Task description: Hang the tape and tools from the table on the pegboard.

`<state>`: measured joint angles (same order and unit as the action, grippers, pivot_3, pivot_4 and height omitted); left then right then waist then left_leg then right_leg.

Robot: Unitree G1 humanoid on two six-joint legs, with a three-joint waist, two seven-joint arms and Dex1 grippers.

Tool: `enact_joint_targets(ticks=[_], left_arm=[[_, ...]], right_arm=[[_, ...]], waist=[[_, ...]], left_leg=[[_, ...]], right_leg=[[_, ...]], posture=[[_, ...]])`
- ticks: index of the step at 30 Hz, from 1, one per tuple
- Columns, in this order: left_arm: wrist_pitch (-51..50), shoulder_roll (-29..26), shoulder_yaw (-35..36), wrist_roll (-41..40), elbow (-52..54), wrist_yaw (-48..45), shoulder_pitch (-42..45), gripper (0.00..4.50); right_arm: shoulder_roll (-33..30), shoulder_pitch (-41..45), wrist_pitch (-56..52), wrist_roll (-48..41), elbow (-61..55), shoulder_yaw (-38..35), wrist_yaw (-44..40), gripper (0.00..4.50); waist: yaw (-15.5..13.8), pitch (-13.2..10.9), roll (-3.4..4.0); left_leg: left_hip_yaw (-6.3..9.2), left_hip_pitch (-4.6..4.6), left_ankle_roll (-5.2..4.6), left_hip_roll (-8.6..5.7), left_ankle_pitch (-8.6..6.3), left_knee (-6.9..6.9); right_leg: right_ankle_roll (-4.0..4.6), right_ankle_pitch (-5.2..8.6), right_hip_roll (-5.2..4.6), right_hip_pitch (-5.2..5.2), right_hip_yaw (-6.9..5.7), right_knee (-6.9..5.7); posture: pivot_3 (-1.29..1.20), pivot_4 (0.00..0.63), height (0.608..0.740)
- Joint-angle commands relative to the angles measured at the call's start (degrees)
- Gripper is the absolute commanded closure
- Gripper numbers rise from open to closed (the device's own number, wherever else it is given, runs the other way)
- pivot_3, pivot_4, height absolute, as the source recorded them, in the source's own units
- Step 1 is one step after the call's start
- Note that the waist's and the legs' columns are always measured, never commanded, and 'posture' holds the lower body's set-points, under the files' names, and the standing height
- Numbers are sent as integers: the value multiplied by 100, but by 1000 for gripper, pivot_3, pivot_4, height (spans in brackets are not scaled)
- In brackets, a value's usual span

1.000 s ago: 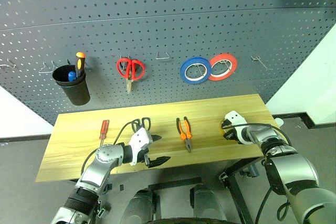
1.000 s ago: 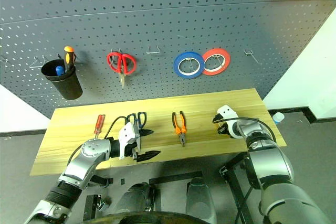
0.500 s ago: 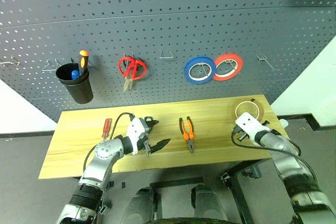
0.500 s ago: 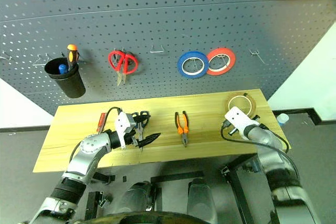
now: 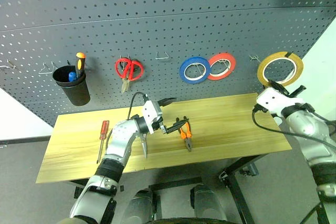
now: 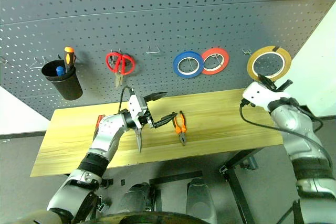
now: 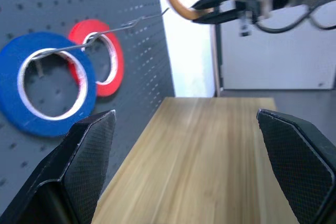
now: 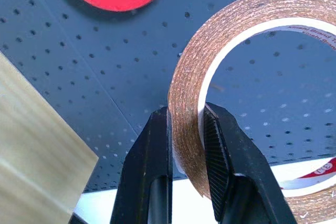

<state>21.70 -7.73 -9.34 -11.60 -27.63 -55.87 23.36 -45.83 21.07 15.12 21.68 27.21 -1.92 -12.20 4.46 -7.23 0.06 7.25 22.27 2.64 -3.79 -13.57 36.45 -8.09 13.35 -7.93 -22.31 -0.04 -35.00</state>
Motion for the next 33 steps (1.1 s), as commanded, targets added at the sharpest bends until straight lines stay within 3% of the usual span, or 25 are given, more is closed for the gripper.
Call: enact_joint_targets(ticks=[1, 9, 16, 18, 24, 30, 33], left_arm=[[-77, 144, -52, -147, 138, -80, 68, 0], [-168, 163, -94, -100, 360, -26, -128, 0], [-349, -34, -11, -70, 507, 138, -250, 0], [-379, -102, 6, -30, 515, 235, -302, 0], [-629, -457, 144, 266, 412, 805, -354, 0], [-1109, -1210, 112, 389, 127, 525, -463, 0], [-1137, -1476, 179, 401, -70, 383, -424, 0]], right_arm=[[57, 750, 442, -403, 986, 85, -513, 4020], [283, 2066, 1032, -472, 3052, 456, -981, 4020], [312, 2208, 1451, -395, 3291, 658, -976, 1698], [338, 1999, 1596, -390, 3012, 704, -959, 1051], [710, 598, 1100, -1181, 909, 758, -1990, 1051], [1652, -608, -1512, -1858, -1400, 924, -2416, 1051], [2039, -780, -2722, -1947, -1944, 1089, -2397, 485]], waist=[[24, 0, 1], [152, 4, 7], [135, 6, 11], [134, 7, 11], [116, 8, 10], [138, 6, 14], [105, 5, 12]], left_leg=[[0, -1, 0, 0, 0, -4], [0, -8, 1, 2, 2, -10], [-1, -15, 2, 2, 2, -10], [-1, -16, 3, 2, 3, -9], [-2, -21, 3, 13, 3, -14], [-13, -46, 3, 29, 2, -19], [-26, -65, 4, 32, 2, -19]], right_leg=[[-1, 0, 1, -2, 1, 0], [-1, -1, 4, 0, 6, -4], [-1, -1, 7, 0, 16, -11], [-1, -2, 8, 0, 18, -12], [-2, -2, 20, 0, 24, -13], [-2, -1, 37, -1, 36, -31], [12, 12, 39, 5, 49, -41]], posture=[[-193, 32, 740], [-157, 32, 740], [-141, 37, 740], [-140, 39, 740], [-149, 54, 740], [-156, 71, 740], [-153, 80, 740]])
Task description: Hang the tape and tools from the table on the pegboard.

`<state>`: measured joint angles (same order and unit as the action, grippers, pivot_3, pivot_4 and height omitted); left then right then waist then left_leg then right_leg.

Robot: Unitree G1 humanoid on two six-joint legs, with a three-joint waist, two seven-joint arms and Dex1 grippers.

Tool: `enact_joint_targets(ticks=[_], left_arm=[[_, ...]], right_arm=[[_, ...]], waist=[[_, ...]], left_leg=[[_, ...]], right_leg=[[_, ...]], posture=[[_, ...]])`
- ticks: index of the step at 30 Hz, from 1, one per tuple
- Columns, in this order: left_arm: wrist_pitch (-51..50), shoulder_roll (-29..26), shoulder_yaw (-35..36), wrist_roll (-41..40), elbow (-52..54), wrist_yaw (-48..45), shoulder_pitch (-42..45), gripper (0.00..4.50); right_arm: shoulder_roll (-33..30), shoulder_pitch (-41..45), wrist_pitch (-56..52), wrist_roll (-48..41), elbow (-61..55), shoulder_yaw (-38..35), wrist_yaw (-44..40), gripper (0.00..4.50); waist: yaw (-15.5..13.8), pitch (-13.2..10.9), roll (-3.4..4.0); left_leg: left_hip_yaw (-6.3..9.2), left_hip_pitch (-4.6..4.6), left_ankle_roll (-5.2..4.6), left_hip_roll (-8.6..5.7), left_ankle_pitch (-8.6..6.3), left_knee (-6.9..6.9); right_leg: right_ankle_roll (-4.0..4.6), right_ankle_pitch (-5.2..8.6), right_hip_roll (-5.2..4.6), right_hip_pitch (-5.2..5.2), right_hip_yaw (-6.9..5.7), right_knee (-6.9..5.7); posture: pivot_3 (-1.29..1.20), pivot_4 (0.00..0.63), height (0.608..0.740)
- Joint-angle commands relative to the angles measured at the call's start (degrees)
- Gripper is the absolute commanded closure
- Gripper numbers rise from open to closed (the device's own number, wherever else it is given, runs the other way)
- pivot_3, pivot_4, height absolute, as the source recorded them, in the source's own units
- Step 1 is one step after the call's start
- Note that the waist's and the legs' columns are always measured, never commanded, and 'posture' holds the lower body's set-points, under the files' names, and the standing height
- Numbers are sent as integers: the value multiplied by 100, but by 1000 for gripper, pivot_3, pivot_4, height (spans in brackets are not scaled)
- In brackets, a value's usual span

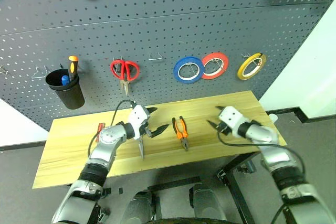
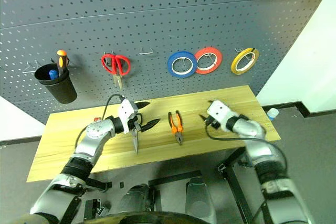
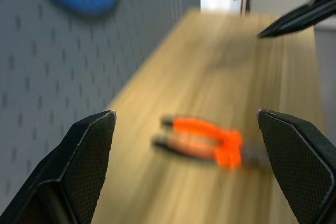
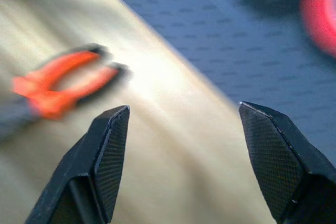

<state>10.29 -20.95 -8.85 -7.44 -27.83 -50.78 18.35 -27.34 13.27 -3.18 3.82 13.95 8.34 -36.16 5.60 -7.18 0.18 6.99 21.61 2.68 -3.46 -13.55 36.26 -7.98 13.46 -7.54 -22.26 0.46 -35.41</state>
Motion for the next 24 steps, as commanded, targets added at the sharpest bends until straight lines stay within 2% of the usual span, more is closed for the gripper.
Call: enact_joint_targets(ticks=[1, 2, 5, 12, 18, 24], left_arm=[[37, -239, 153, 13, -158, -151, 108, 0], [46, -308, 176, 21, -253, -180, 136, 0], [14, -521, 243, 13, -520, -342, 187, 0], [111, -1069, 106, 319, -1122, -850, 170, 0], [57, -1180, 170, 254, -1238, -1206, 110, 0], [-214, -1252, 255, 93, -912, -1501, -147, 0]], right_arm=[[296, -2, -1236, -167, -710, 137, -6, 183], [386, 17, -1561, -153, -768, 196, 13, 39], [755, 225, -2627, -135, -716, 268, 246, 39], [1978, 1055, -4641, -223, -62, -34, 1368, 39], [2617, 1645, -4778, -255, 751, -104, 2016, 39], [2946, 2014, -4597, -258, 1516, -132, 2374, 39]], waist=[[-13, 0, 0], [-15, 0, 0], [-23, 0, -1], [5, -3, -1], [-2, -17, -5], [17, -72, -3]], left_leg=[[-1, -4, 0, 0, 0, 0], [-2, -8, 1, 1, -1, 0], [-4, -10, 1, 2, -1, -1], [-19, -7, 1, 25, -1, -26], [-19, -6, 1, 32, -1, -28], [-22, -7, 0, 36, -1, -39]], right_leg=[[5, 1, 0, 1, 4, 0], [6, 1, 0, 3, 6, -1], [6, 1, 1, 1, 8, -1], [13, -24, 30, -33, 32, -7], [17, -26, 38, -37, 33, -5], [16, -25, 40, -47, 41, -7]], posture=[[-152, 82, 740], [-151, 84, 740], [-148, 90, 740], [-138, 103, 740], [-119, 127, 740], [-100, 157, 740]])
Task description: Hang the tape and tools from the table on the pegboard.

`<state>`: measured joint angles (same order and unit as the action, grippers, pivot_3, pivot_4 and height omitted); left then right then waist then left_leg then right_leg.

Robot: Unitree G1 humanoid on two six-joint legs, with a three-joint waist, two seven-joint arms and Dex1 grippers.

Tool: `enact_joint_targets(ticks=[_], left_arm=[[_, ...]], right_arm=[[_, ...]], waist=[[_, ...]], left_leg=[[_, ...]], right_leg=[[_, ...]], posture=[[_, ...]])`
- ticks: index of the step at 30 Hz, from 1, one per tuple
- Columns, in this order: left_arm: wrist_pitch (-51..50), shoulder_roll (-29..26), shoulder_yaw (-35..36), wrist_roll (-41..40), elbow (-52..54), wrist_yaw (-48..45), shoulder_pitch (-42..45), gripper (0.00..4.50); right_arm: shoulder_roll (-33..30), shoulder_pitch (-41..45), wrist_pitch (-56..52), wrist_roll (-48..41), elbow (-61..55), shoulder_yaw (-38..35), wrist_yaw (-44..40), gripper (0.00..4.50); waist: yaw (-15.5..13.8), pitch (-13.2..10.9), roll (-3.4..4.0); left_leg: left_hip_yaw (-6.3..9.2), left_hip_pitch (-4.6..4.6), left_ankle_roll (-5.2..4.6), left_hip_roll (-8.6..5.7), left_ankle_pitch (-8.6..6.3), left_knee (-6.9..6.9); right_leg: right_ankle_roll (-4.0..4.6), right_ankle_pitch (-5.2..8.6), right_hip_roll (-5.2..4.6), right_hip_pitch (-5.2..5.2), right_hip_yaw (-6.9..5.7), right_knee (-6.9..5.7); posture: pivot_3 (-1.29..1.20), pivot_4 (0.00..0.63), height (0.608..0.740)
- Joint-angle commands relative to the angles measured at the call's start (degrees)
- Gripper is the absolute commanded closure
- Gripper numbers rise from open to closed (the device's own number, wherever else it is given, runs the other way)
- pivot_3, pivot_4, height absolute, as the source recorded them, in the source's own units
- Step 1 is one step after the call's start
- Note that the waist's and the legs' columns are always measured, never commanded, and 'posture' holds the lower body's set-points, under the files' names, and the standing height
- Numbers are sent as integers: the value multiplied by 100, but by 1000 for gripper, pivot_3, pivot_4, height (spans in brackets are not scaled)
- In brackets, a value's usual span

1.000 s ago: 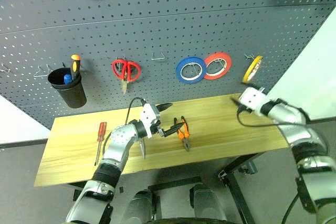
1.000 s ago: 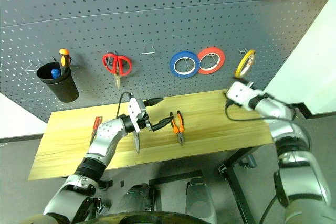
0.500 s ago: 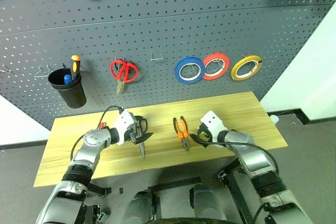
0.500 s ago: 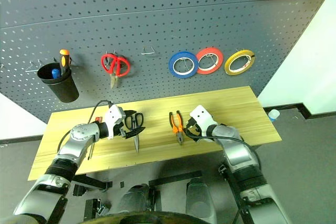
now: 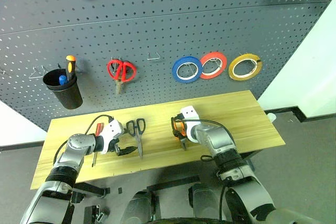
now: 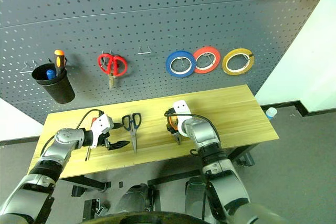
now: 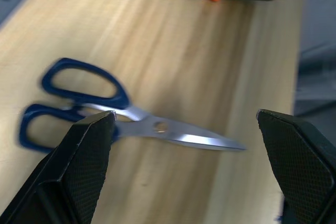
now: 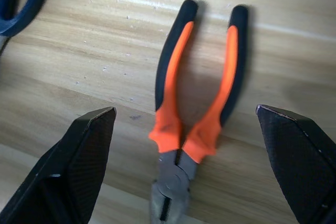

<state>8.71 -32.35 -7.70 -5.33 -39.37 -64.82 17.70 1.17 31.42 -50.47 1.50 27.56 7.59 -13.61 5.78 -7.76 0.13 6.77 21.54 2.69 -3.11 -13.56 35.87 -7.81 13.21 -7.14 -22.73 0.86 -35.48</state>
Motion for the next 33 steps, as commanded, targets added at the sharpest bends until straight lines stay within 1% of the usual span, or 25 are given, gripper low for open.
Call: enact_joint_targets(ticks=[1, 5, 13, 16, 19, 22, 25, 27, 29, 31, 33], left_arm=[[-69, -121, 155, -122, 293, -85, -118, 0], [-155, -116, 240, -210, 529, -48, -262, 0], [-289, -32, 305, -281, 862, 51, -427, 0], [-297, -7, 320, -282, 887, 90, -403, 0], [-298, 5, 346, -296, 883, 128, -362, 0], [-274, 2, 354, -308, 847, 167, -324, 0], [-237, 5, 383, -333, 854, 218, -320, 0], [-209, 23, 439, -374, 895, 292, -350, 0], [-185, 35, 579, -500, 989, 372, -422, 0], [-213, 68, 825, -730, 1169, 453, -532, 0], [-255, 105, 1046, -927, 1346, 537, -646, 0]], right_arm=[[140, 278, 199, -19, 346, -82, 207, 39], [284, 629, 593, 43, 1238, -180, 595, 39], [409, 1272, 1368, -20, 2700, -452, 958, 39], [394, 1403, 1408, 23, 3004, -414, 908, 618], [381, 1443, 1356, 51, 3133, -355, 812, 1549], [372, 1445, 1302, 64, 3135, -318, 755, 1617], [353, 1400, 1250, 64, 3009, -313, 682, 1618], [279, 1337, 1348, 115, 2723, -215, 533, 1620], [134, 1159, 1444, 201, 2042, 19, 251, 1636], [-168, 782, 1838, 451, 923, 573, -235, 1637], [-499, 415, 2216, 626, -129, 1047, -678, 1637]], waist=[[-2, -34, 2], [-3, -92, -2], [-1, -114, 0], [3, -114, 0], [11, -114, 0], [10, -113, -1], [12, -113, -2], [9, -113, -2], [4, -113, -2], [1, -113, -1], [5, -113, -1]], left_leg=[[0, 0, 0, 1, 0, -1], [-2, 0, 0, 3, 0, -9], [-8, 3, 0, 7, 0, -36], [-9, 3, 0, 10, 0, -40], [-9, 2, 0, 12, 1, -40], [-8, 1, 0, 15, 1, -41], [-9, 1, 0, 15, 1, -41], [-8, 1, 0, 15, 1, -41], [-8, 2, 0, 15, 1, -43], [-9, 11, 0, 15, 1, -46], [-9, 41, 3, 15, 2, -47]], right_leg=[[0, 0, 1, 0, 1, 0], [3, 0, 4, -9, 5, -3], [11, 2, 11, -36, 18, -8], [12, 2, 15, -37, 18, -8], [12, 3, 17, -37, 18, -8], [12, 3, 21, -36, 18, -9], [12, 3, 22, -36, 18, -8], [12, 3, 22, -36, 18, -8], [12, 3, 22, -38, 18, -7], [12, 3, 22, -49, 19, -6], [11, 3, 22, -77, 20, -6]], posture=[[-99, 159, 740], [-86, 170, 740], [-82, 161, 740], [-81, 157, 740], [-81, 152, 740], [-81, 146, 740], [-77, 140, 740], [-72, 136, 740], [-72, 134, 740], [-76, 133, 740], [-82, 129, 740]])
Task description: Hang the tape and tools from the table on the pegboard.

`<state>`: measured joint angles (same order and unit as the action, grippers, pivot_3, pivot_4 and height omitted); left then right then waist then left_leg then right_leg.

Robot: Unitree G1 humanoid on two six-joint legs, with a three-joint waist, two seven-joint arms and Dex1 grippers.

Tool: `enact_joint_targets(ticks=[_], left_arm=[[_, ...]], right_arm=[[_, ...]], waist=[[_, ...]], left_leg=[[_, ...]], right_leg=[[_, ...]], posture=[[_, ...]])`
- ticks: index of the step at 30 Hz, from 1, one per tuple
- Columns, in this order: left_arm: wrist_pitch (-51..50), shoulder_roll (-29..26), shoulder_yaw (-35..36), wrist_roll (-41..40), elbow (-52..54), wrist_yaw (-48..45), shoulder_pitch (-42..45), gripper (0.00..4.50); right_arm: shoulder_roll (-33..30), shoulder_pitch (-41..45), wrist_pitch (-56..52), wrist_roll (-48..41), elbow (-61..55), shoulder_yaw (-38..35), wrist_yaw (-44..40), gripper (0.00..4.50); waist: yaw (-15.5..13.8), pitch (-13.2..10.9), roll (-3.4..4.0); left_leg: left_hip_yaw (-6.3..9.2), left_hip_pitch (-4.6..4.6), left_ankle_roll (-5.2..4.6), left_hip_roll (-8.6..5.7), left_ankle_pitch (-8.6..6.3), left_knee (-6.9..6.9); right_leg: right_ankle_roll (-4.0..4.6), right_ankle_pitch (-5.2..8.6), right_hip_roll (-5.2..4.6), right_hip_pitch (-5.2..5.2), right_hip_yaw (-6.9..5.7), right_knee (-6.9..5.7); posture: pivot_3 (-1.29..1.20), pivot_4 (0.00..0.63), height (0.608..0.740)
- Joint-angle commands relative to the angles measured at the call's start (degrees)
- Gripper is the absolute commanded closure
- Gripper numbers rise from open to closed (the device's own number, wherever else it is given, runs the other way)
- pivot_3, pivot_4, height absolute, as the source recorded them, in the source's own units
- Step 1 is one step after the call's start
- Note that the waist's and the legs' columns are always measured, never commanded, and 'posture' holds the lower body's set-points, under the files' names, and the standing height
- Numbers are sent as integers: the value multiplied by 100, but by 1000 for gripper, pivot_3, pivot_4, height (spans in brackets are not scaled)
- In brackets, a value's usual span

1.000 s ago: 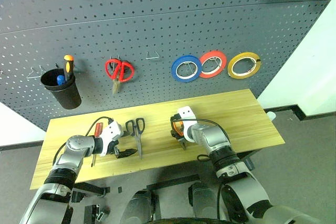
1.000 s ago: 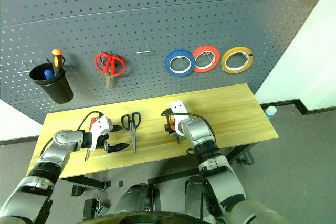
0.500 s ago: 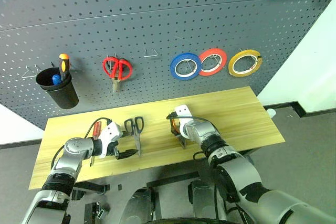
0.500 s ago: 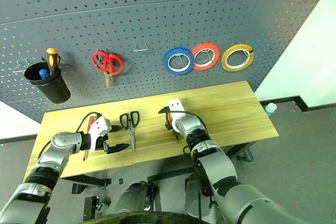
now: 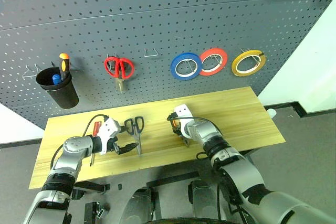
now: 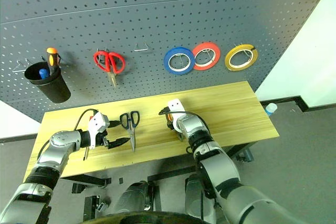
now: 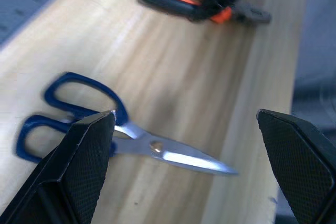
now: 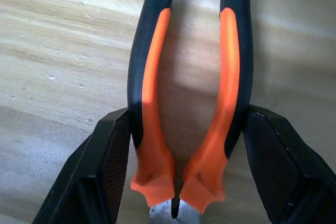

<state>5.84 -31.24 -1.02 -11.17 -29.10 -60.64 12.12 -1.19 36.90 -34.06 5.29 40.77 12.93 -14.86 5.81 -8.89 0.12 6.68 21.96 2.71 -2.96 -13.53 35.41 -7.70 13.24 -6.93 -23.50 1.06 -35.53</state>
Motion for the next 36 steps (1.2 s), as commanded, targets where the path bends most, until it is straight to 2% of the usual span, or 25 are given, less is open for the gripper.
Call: enact_joint_targets(ticks=[1, 6, 12, 14, 18, 22, 25, 31, 36], left_arm=[[128, 36, 517, -441, 386, 195, -154, 0], [722, 415, 1092, -799, 639, 662, -276, 0], [1661, 933, 1358, -904, 721, 1119, -99, 0], [2002, 1198, 1429, -1000, 701, 1281, 54, 0], [2417, 1387, 1430, -893, 566, 1425, 178, 0], [2692, 1496, 1351, -746, 469, 1635, 257, 0], [2745, 1550, 1278, -695, 525, 1714, 238, 0], [2785, 1579, 1218, -651, 646, 1843, 151, 0], [2734, 1540, 1159, -684, 799, 1863, -23, 0]], right_arm=[[-460, -299, 834, 298, -2024, 708, -795, 1637], [-1010, -630, 1716, -2, -3846, 940, -1787, 1637], [-851, -62, 2337, -490, -4402, 439, -1985, 1637], [-578, 544, 2771, -682, -4123, 96, -1722, 1637], [-208, 1217, 3288, -807, -3456, -327, -1317, 1637], [94, 2060, 4306, -756, -1967, -826, -572, 1637], [207, 2527, 4908, -755, -825, -996, -334, 1637], [310, 3121, 5972, -691, 900, -1178, -115, 1637], [383, 3303, 6391, -761, 1474, -1269, -176, 1637]], waist=[[1, 0, 0], [4, 1, -3], [-60, 3, -7], [-72, 2, -8], [-124, 6, -13], [-164, 8, -16], [-189, 7, -16], [-164, 6, -15], [-171, 5, -15]], left_leg=[[0, 12, 4, 0, 2, 1], [-2, 38, 8, 3, 4, 0], [-1, 38, 15, 4, 8, 25], [-1, 39, 16, 3, 8, 36], [0, 39, 16, 4, 8, 45], [-2, 35, 16, 5, 9, 29], [-3, 36, 16, 4, 9, 29], [-5, 37, 16, 5, 9, 14], [-4, 37, 16, 9, 9, -2]], right_leg=[[0, 0, 0, -11, 0, 0], [-1, -1, 1, -37, -1, 0], [8, -9, 2, -17, -5, 11], [15, -14, 2, -9, -6, 18], [16, -23, 4, -8, -7, 17], [20, -24, 7, -11, -5, 19], [22, -26, 8, -11, -5, 19], [23, -25, 10, -21, -1, 19], [24, -25, 14, -27, -1, 19]], posture=[[-88, 127, 740], [-86, 122, 740], [-84, 115, 740], [-85, 113, 740], [-87, 110, 740], [-73, 110, 740], [-59, 115, 740], [-36, 125, 740], [-31, 130, 740]])
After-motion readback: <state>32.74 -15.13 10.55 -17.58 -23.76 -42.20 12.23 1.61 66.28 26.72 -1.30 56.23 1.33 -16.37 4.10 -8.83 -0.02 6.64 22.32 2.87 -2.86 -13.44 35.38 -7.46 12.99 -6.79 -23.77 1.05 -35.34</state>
